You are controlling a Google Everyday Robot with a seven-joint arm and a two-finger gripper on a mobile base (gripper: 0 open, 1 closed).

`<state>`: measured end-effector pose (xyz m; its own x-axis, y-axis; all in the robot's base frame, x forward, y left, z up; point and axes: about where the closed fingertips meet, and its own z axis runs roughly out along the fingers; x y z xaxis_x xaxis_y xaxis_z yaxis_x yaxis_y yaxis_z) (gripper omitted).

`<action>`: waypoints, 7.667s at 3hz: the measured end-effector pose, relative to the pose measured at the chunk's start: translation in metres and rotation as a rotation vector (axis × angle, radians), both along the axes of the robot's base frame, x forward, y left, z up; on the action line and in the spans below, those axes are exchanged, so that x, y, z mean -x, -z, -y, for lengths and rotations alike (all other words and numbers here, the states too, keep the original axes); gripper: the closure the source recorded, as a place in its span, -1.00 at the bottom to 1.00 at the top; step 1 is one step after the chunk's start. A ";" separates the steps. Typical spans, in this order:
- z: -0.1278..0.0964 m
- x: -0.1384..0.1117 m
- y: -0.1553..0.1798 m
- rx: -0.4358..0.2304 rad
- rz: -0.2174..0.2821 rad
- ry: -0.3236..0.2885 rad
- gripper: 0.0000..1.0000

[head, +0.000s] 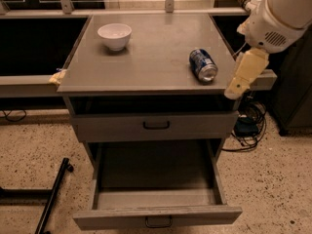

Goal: Place pepsi can into middle drawer

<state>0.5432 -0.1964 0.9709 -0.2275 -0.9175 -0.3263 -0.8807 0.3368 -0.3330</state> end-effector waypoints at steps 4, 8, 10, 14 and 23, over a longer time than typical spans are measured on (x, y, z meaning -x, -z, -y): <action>-0.039 -0.157 0.020 -0.407 0.086 0.177 -1.00; -0.021 -0.184 0.084 -0.423 0.050 0.342 -1.00; -0.023 -0.198 0.112 -0.411 0.005 0.363 -0.68; -0.029 -0.139 0.090 -0.408 -0.021 0.185 1.00; -0.104 0.117 0.429 -0.525 -0.458 -0.559 1.00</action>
Offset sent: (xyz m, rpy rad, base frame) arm 0.1637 0.0583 -0.0079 0.3335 -0.1077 -0.0940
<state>0.4257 -0.0929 0.5419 -0.0029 -0.6914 -0.7225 -0.9708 -0.1712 0.1678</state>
